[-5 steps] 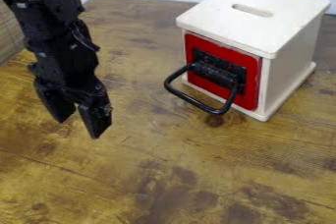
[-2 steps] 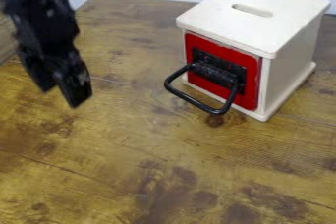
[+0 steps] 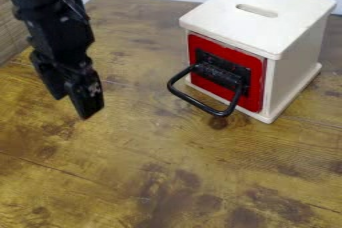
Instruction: Close the drawer
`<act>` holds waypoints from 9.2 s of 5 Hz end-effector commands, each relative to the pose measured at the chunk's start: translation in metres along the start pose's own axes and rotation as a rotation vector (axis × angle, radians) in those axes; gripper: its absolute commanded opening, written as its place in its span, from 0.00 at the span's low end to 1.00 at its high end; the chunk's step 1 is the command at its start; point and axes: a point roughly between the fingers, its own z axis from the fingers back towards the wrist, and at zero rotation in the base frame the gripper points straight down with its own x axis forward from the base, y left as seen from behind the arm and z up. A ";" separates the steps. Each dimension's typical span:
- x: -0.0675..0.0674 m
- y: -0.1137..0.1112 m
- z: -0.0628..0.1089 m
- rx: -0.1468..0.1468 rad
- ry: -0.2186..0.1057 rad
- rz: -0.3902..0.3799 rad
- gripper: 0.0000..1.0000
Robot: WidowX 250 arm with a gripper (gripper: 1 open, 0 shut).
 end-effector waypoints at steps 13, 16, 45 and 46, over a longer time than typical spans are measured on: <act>-0.012 0.005 0.037 0.050 -0.085 0.200 1.00; 0.007 0.007 0.029 0.049 -0.068 0.141 1.00; -0.026 0.025 0.011 0.053 -0.062 0.243 1.00; -0.028 0.031 0.008 0.051 -0.058 0.255 1.00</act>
